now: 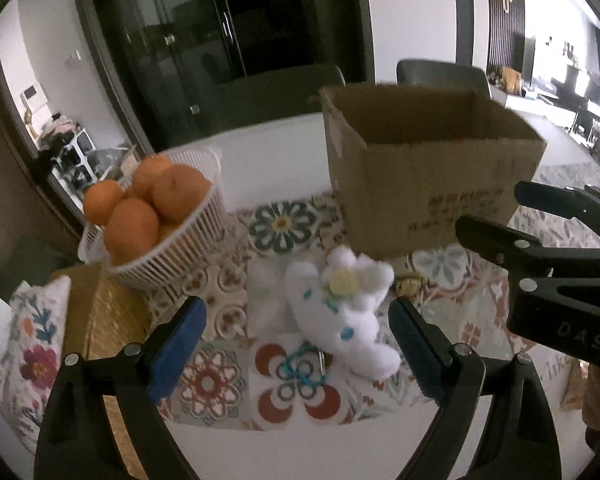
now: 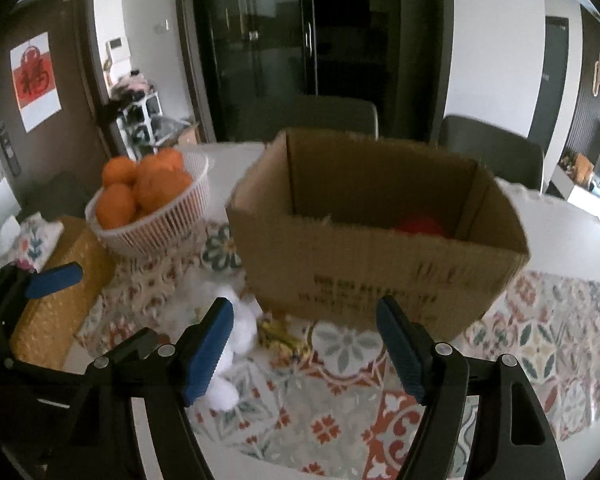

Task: Organize soft objects
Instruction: 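Move both tools back toward the white plush toy and yellow keychain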

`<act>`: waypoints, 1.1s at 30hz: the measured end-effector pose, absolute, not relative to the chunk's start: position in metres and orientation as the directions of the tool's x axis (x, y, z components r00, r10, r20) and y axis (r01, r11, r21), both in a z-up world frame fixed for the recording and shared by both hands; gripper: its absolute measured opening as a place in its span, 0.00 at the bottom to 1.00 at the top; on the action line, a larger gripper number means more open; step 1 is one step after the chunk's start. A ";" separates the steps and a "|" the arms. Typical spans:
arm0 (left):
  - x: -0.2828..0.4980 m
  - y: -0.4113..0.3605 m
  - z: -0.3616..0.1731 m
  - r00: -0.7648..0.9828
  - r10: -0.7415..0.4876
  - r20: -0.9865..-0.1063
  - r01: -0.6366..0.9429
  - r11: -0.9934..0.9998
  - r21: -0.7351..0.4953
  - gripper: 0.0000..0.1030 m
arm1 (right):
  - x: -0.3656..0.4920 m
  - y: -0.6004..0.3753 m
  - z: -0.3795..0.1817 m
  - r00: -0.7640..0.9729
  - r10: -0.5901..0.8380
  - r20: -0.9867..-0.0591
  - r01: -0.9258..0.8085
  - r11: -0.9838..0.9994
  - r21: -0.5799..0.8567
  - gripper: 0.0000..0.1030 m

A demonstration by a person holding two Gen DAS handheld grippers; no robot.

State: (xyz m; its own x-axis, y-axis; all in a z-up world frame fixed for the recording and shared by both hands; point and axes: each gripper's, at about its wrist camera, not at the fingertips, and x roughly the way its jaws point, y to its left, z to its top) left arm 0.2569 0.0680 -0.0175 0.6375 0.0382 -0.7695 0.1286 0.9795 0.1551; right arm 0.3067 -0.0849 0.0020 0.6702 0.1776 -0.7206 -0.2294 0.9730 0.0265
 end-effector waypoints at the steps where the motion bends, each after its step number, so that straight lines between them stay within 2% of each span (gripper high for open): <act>1: 0.256 0.067 -0.022 0.631 0.034 -0.775 0.131 0.980 0.150 0.91 | 0.307 -0.087 -0.003 0.659 0.178 -0.731 -0.231 0.973 0.028 0.72; 10: 0.256 0.062 -0.057 0.566 0.003 -0.825 0.177 0.976 0.124 0.91 | 0.311 -0.084 -0.042 0.556 0.173 -0.813 -0.305 0.952 -0.006 0.72; 14: 0.265 0.063 -0.076 0.503 -0.049 -0.863 0.195 0.979 0.059 0.91 | 0.320 -0.083 -0.057 0.500 0.189 -0.845 -0.341 0.940 0.008 0.72; 16: 0.269 0.064 -0.084 0.486 -0.037 -0.873 0.180 0.982 0.058 0.91 | 0.325 -0.081 -0.064 0.479 0.187 -0.858 -0.353 0.935 0.007 0.72; 33: 0.300 0.063 -0.110 0.469 -0.012 -0.883 0.162 0.984 0.073 0.90 | 0.369 -0.059 -0.102 0.369 0.164 -0.915 -0.455 0.890 -0.024 0.69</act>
State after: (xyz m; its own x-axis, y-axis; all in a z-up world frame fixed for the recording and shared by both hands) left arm 0.3001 0.0632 -0.1101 0.4686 -0.0116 -0.8834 0.1617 0.9842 0.0728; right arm 0.3691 -0.0592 -0.1015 0.3688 0.1635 -0.9150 -0.4551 0.8901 -0.0243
